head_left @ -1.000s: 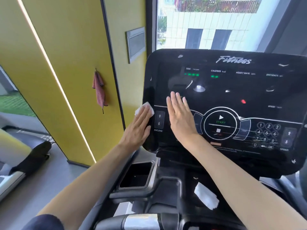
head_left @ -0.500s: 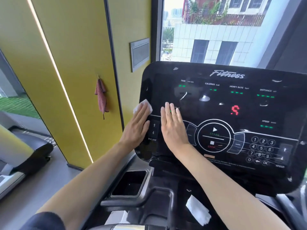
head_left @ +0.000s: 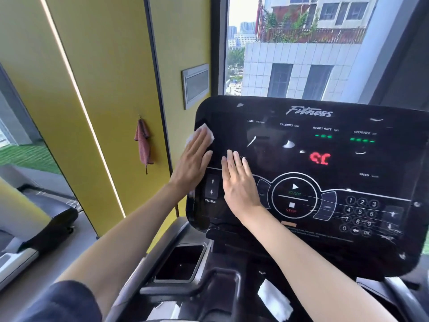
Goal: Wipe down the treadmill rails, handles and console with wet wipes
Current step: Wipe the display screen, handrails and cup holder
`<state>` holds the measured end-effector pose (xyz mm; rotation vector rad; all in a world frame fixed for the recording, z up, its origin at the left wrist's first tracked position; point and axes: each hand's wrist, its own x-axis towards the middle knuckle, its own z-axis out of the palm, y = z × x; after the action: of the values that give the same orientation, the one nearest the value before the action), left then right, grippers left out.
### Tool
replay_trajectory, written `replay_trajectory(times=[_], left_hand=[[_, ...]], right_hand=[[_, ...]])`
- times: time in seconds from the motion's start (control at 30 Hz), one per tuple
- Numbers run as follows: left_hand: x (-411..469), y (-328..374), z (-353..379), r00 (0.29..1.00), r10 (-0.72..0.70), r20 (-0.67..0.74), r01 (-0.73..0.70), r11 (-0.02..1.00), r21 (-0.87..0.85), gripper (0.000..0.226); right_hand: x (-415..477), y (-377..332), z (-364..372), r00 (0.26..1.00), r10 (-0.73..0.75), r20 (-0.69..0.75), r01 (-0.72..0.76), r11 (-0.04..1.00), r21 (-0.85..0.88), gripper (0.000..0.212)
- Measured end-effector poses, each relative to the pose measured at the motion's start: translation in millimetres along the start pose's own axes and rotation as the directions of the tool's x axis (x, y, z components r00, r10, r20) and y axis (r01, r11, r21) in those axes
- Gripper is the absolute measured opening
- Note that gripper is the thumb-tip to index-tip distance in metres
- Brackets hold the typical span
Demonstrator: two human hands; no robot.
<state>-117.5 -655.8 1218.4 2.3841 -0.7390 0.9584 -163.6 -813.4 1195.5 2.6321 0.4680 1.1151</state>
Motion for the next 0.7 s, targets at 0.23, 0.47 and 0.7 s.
replay_trajectory(times=[0.23,0.47,0.7], left_hand=[[-5.9,6.3,6.9,0.994,-0.108,-0.014,0.107,0.993,-0.047,0.053],[38.9,3.9,-5.3,0.993,-0.121,-0.001,0.121,0.992,-0.021,0.059],[77.4,55.1,11.6,0.964,-0.263,-0.044,0.254,0.954,-0.157,0.050]], right_hand=[[0.3,3.8,-6.9,0.999,-0.003,0.045,-0.002,0.994,0.110,0.059],[32.8,46.4,-35.6,0.997,0.053,-0.063,-0.028,0.937,0.349,0.054],[49.6,68.5,-34.4,0.990,0.122,0.065,-0.131,0.975,0.177,0.067]])
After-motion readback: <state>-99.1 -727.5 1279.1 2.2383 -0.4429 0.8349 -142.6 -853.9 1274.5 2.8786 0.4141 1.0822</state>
